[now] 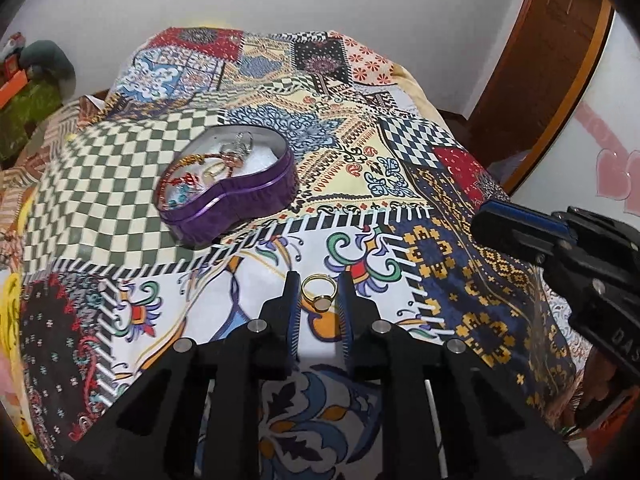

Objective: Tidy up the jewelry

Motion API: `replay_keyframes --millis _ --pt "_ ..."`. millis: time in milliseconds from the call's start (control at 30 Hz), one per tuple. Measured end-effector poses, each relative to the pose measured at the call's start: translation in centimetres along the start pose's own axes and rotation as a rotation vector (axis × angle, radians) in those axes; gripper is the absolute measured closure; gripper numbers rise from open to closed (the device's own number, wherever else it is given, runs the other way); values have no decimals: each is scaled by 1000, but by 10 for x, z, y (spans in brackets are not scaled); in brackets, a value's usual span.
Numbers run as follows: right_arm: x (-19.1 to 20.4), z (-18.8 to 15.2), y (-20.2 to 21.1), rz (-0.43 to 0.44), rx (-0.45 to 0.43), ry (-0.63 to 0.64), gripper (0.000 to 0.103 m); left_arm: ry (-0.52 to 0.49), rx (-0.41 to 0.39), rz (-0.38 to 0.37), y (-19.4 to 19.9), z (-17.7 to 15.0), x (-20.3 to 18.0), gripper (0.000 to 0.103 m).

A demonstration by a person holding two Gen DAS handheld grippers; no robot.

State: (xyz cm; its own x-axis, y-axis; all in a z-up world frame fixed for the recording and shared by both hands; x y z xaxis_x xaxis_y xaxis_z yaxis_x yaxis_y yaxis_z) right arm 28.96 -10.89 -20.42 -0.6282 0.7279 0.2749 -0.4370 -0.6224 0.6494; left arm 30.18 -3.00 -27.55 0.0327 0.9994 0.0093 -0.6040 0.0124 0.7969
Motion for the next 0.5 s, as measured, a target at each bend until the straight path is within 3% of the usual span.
replay_keyframes --millis 200,500 --pt "5 9 -1 6 -14 7 94 4 -57 39 20 3 13 86" --pt "22 41 -2 17 -61 43 94 78 -144 102 47 27 62 86"
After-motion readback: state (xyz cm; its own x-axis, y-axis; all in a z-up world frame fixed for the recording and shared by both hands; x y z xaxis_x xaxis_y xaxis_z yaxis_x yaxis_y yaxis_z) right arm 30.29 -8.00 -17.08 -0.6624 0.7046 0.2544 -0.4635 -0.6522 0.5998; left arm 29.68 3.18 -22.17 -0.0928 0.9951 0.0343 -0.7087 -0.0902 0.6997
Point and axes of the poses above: each gripper's, at about its wrist camera, not at the fingertips, and y roughly against the way its jaws point, x to its left, z to its top, the point moved 9 cm from there along -y, roughly the way its jaws point, and after that the axes turned 12 degrees about z, right-handed, at the moved point
